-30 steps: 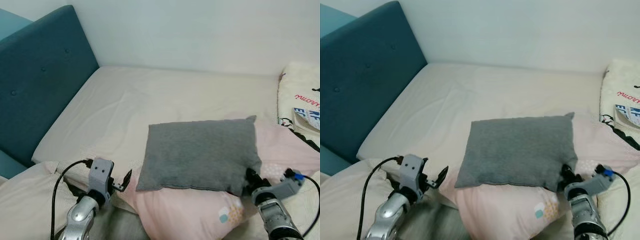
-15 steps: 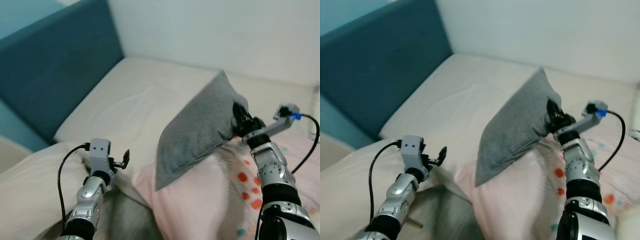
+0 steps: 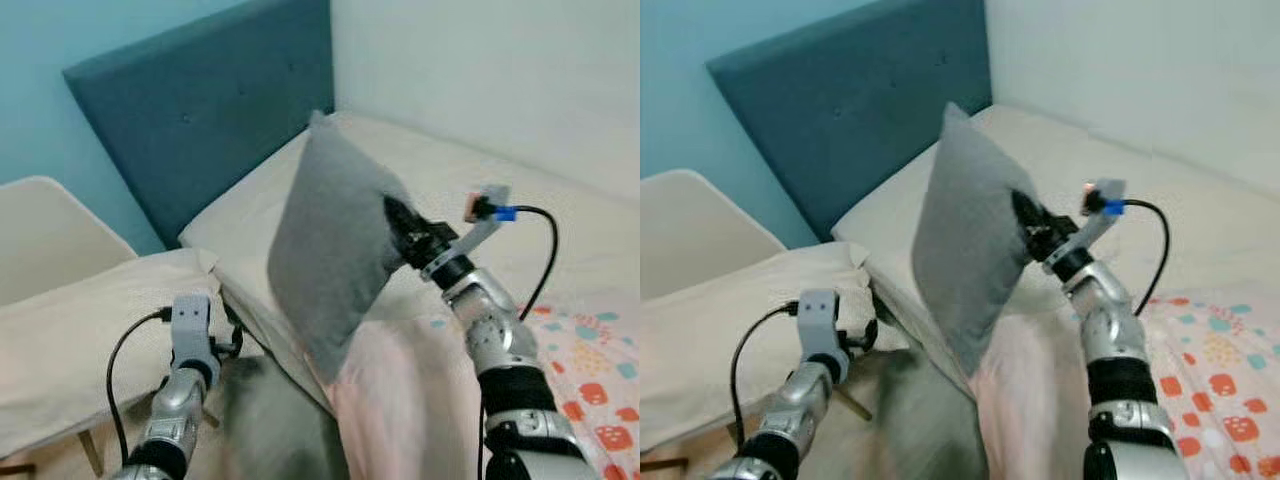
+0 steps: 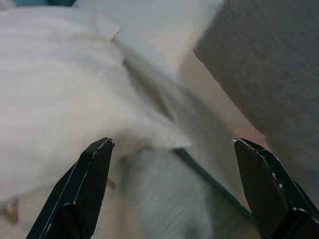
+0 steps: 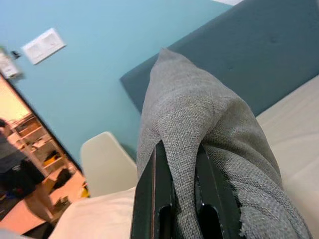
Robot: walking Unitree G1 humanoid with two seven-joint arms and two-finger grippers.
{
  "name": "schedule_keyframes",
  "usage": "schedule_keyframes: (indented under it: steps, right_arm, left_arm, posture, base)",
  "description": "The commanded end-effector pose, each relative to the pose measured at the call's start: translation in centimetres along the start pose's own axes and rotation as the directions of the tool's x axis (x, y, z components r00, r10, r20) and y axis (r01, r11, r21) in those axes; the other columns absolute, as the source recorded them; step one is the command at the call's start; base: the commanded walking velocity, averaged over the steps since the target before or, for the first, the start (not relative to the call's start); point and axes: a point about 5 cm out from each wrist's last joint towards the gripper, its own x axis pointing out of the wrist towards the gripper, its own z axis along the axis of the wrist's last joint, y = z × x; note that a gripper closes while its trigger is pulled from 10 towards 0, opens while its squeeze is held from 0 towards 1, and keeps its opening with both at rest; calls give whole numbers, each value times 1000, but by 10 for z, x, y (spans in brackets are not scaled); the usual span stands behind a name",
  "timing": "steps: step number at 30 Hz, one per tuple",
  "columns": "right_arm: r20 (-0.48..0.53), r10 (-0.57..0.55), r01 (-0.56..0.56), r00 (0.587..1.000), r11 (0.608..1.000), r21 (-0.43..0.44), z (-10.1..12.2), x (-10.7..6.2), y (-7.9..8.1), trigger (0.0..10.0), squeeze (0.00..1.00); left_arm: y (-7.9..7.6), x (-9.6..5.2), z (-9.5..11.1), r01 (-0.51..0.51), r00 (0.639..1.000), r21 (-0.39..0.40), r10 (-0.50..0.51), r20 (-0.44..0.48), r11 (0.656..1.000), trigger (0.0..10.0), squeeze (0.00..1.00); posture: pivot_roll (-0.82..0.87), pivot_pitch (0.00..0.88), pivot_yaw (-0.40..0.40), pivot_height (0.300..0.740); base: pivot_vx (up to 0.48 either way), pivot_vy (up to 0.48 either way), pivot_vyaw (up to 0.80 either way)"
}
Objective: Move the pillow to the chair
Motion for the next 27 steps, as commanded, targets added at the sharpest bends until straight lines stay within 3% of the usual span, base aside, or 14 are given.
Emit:
schedule_keyframes:
  steps: [1, 18, 23, 27]
  right_arm:
    - [61, 86, -85, 994, 996, -21, 14, 8, 14, 0, 0]
    - [110, 218, -214, 970, 976, -43, 32, 14, 36, 0, 0]
    - [88, 256, -256, 963, 967, -18, 23, 12, 46, 0, 0]
    - [39, 299, -300, 953, 954, 3, 8, 10, 57, 0, 0]
  left_arm:
    - [6, -4, -8, -24, 1000, -13, 24, -20, 1000, 10000, 0]
    - [-15, 2, -6, 20, 999, -26, -21, -25, 999, 10000, 0]
    - [-23, 1, -11, 36, 998, -20, -38, -56, 999, 10000, 0]
    - [-28, -1, -13, 51, 998, -26, -52, -41, 998, 10000, 0]
  posture:
    - [48, 24, 66, 700]
    - [28, 0, 61, 700]
    - [24, 0, 60, 700]
    - [25, 0, 55, 700]
  base:
    - [0, 0, 781]
    - [0, 0, 778]
    - [-480, 0, 779]
    - [0, 0, 780]
